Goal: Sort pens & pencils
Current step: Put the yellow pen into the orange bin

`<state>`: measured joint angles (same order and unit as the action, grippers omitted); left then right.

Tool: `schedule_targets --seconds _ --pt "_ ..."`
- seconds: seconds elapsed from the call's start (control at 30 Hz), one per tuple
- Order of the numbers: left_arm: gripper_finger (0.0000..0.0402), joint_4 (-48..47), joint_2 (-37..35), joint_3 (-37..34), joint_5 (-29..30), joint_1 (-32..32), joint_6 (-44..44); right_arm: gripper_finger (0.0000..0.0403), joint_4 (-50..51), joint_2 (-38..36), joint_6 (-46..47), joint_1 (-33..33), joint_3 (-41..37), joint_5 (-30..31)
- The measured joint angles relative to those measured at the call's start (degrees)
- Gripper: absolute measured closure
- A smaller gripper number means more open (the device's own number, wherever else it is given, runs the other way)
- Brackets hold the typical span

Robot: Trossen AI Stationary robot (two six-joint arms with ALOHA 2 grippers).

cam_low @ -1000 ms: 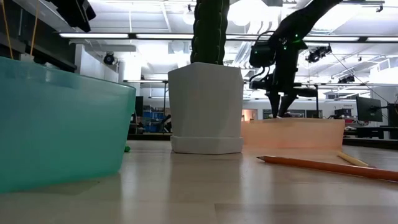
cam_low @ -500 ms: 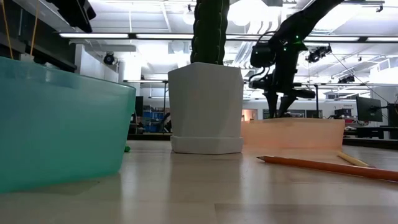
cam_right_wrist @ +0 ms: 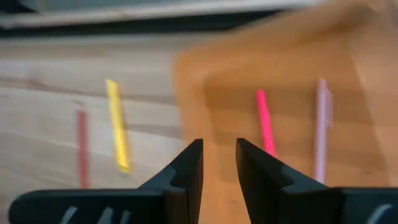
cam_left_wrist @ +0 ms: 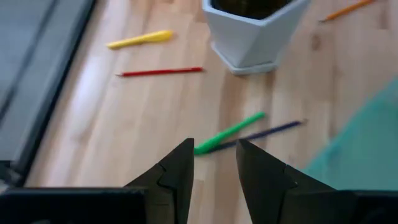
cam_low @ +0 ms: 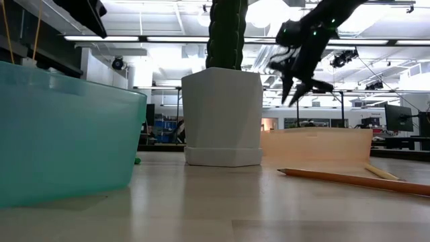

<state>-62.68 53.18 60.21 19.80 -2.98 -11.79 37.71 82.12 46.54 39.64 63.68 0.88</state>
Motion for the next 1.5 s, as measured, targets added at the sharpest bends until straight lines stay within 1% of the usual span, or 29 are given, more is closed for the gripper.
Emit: schedule_targets --seconds 0.07,0.13,0.33,0.43,0.53,0.67,0.9,1.03,1.13,1.3,1.5 --pt "0.0293 2.1 0.1 -0.9 1.2 0.0 0.9 0.0316 -1.6 -1.5 0.8 -0.3 0.0 -0.1" --pt "0.0293 6.2 0.0 -3.1 0.8 0.0 1.5 0.0316 -3.4 -2.8 1.2 -0.7 0.0 -0.3" --pt "0.0293 21.1 -0.1 -12.2 -7.8 0.0 1.3 0.0316 -12.0 -3.7 2.6 -1.8 0.0 -2.3" --pt "0.0293 26.0 -0.1 -14.9 -11.2 0.0 2.0 0.0316 -14.9 -3.7 4.1 -2.3 0.0 -2.2" --pt "0.0293 28.7 -0.1 -15.8 -12.6 0.0 4.7 0.0316 -16.8 -3.7 4.8 -2.6 0.0 -2.2" --pt "0.0293 29.8 -0.4 -15.8 -14.0 0.5 8.3 0.0316 -17.4 -3.7 5.8 -2.6 0.0 -2.1" --pt "0.0293 29.9 -4.2 -15.8 -24.2 8.1 10.0 0.0316 -18.2 -3.7 6.1 -4.0 0.0 -2.3" --pt "0.0293 30.0 -7.3 -15.8 -28.0 13.2 6.4 0.0316 -18.5 -2.9 4.4 -4.8 0.0 -1.7" --pt "0.0293 30.8 -9.6 -15.8 -29.4 16.3 2.3 0.0316 -19.0 -1.1 1.6 -4.9 0.1 -3.0" --pt "0.0293 33.3 -11.5 -15.6 -29.9 20.2 -6.0 0.0316 -18.6 1.5 -2.9 -4.5 0.0 -4.1" --pt "0.0293 32.7 -11.4 -14.4 -29.7 23.7 -9.9 0.0316 -18.3 3.8 -6.5 -3.8 0.0 -5.5"
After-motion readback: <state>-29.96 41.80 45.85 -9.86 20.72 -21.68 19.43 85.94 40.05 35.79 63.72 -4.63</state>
